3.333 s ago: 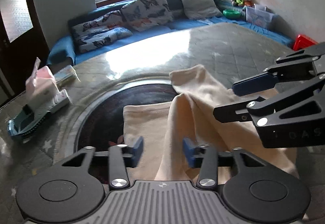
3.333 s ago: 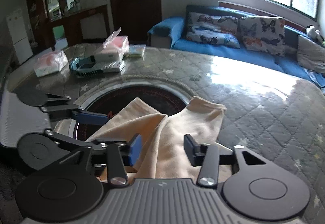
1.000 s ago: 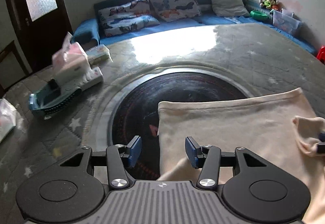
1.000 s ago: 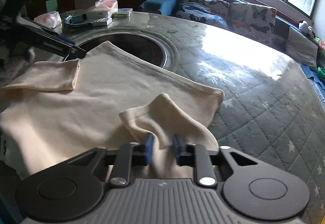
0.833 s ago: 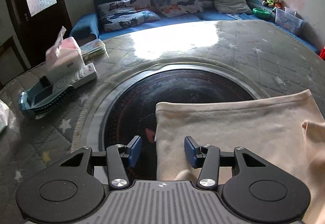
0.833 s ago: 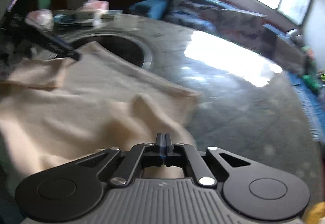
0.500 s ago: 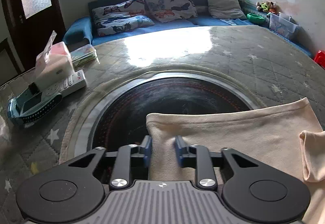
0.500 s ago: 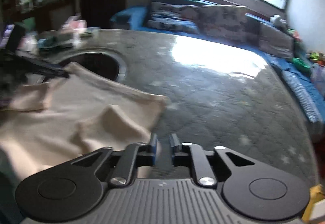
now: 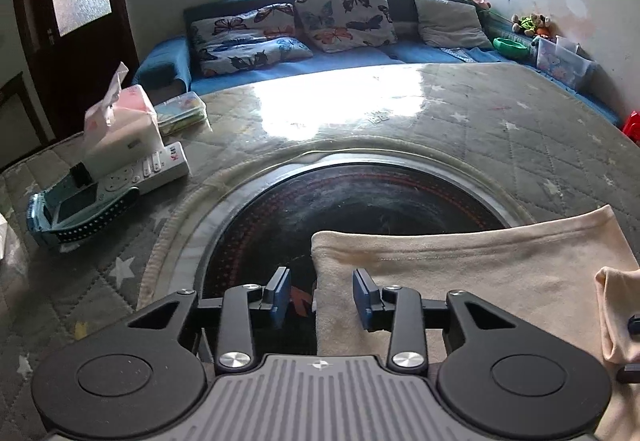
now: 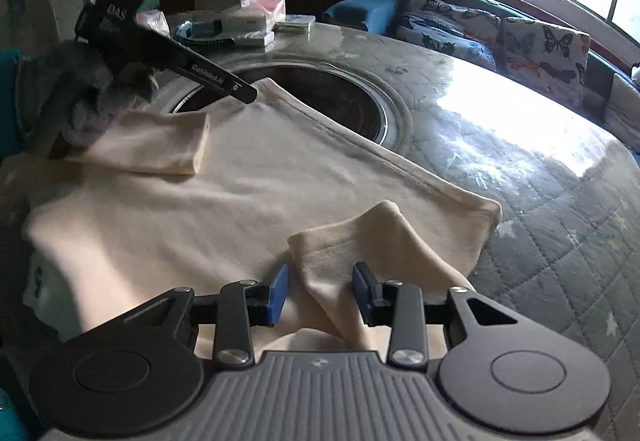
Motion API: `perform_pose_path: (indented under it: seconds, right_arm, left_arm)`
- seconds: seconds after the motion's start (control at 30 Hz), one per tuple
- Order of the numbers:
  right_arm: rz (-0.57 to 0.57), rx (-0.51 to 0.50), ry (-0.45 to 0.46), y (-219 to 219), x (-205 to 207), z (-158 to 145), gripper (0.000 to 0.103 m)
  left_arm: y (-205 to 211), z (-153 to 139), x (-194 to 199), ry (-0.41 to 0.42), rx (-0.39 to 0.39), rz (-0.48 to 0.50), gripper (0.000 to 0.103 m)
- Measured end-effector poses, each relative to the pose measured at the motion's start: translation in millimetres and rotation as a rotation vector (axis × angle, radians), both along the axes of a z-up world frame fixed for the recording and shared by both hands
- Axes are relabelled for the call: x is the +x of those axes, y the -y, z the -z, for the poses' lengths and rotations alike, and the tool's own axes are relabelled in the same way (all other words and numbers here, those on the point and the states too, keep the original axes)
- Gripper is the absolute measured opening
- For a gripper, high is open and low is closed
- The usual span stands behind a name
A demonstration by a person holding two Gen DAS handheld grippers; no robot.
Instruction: Fold clothes
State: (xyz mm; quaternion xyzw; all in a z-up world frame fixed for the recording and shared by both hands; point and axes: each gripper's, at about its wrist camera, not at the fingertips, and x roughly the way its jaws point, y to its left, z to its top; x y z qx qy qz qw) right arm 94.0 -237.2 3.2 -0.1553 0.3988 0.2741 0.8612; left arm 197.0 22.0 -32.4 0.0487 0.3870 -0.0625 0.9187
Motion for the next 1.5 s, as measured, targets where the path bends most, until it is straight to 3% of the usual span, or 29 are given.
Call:
perform_pose_path:
  seconds: [0.03, 0.1, 0.17, 0.27, 0.43, 0.6, 0.67, 0.77, 0.8, 0.87, 0.93, 1.13, 1.27, 1.3, 1.33, 1.5]
  right_arm:
    - [0.006, -0.007, 0.008, 0, 1, 1, 0.017]
    - [0.034, -0.020, 0.033, 6, 2, -3, 0.005]
    - [0.076, -0.041, 0.072, 15, 3, -8, 0.004]
    - [0.167, -0.081, 0.139, 36, 5, -20, 0.004]
    - [0.382, -0.164, 0.221, 88, 13, -36, 0.004]
    - [0.561, -0.220, 0.226, 126, 24, -36, 0.010]
    - [0.544, -0.182, 0.237, 124, 26, -40, 0.011]
    - [0.462, -0.082, 0.189, 110, 35, -40, 0.013]
    - [0.430, -0.047, 0.160, 103, 41, -38, 0.018]
    - [0.374, 0.011, 0.111, 92, 53, -31, 0.025]
    - [0.340, 0.036, 0.078, 84, 63, -25, 0.025]
    - [0.308, 0.077, -0.044, 73, 89, 0, 0.029]
    - [0.294, 0.099, -0.085, 68, 99, 6, 0.028]
    - [0.291, 0.102, -0.088, 67, 101, 5, 0.022]
    - [0.289, 0.102, -0.088, 66, 104, 4, 0.008]
    - [0.255, 0.064, -0.001, 43, 124, -8, 0.005]
  left_arm:
    - [1, 1, 2, -0.002, -0.001, 0.006, 0.037]
    - [2, 4, 4, -0.002, -0.003, 0.018, 0.033]
    - [3, 6, 5, 0.004, -0.006, 0.029, 0.013]
    - [6, 5, 5, 0.028, 0.017, 0.031, 0.003]
    - [-3, -5, 7, 0.088, 0.003, -0.021, 0.001]
    - [-18, -10, 13, 0.077, -0.020, -0.059, 0.001]
    - [-23, -11, 12, 0.056, -0.069, -0.055, 0.002]
    - [-21, -14, 7, 0.063, -0.080, -0.023, 0.005]
    - [-20, -14, 5, 0.062, -0.082, -0.009, 0.007]
    - [-15, -13, 3, 0.057, -0.069, 0.010, 0.032]
    - [-11, -10, 2, 0.058, -0.048, 0.019, 0.041]
    - [-6, 3, 9, 0.026, -0.026, 0.031, 0.038]
    - [-1, 9, 8, 0.035, -0.011, 0.077, 0.010]
    - [1, 9, 8, 0.046, 0.008, 0.077, 0.008]
    - [2, 9, 8, 0.053, 0.018, 0.073, 0.007]
    - [-4, 0, 15, 0.111, 0.052, 0.022, 0.005]
